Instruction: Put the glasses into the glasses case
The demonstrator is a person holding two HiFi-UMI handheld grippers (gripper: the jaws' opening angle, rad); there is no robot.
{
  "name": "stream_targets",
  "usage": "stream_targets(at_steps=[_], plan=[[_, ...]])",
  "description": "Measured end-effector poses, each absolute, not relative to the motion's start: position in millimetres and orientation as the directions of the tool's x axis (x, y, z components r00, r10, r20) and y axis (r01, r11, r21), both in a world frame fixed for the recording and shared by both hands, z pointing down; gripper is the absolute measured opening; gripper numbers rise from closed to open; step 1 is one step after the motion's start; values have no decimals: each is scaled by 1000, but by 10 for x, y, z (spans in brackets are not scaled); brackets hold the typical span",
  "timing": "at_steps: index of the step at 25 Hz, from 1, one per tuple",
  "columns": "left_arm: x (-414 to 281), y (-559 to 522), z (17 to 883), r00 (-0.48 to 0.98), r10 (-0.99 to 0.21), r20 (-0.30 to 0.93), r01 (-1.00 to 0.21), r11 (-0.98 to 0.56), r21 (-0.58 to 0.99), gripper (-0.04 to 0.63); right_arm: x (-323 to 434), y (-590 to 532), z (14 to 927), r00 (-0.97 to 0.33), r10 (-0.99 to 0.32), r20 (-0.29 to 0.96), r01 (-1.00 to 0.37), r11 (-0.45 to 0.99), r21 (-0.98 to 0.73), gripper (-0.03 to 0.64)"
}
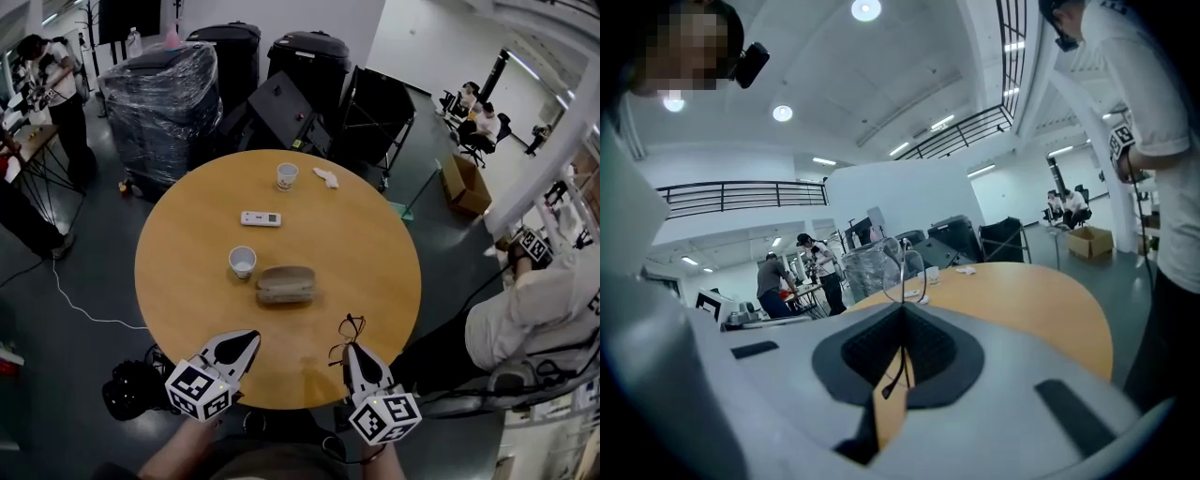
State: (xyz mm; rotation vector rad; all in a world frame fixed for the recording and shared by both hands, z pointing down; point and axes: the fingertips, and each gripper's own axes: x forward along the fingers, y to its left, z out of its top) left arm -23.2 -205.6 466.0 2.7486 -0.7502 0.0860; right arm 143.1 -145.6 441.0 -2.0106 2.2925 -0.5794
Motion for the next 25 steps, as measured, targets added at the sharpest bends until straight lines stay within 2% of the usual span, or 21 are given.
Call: stream_targets(at_steps=[10,17,25], plan=[[171,-2543,4757,821,-539,185,-570,-784,245,6,1819,-2018,4416,-239,-941,239,-942,166,-291,-11],[461,-2906,5210,785,-554,276,-616,-742,265,6,1940,-2324,4673,-321,-899,299,-925,230,-303,-12],[480,-3328,5696,719,-585,376,-690,-664,287,6,1968,-2660,4904,-381,-853,358,-911,280,-302,-11]])
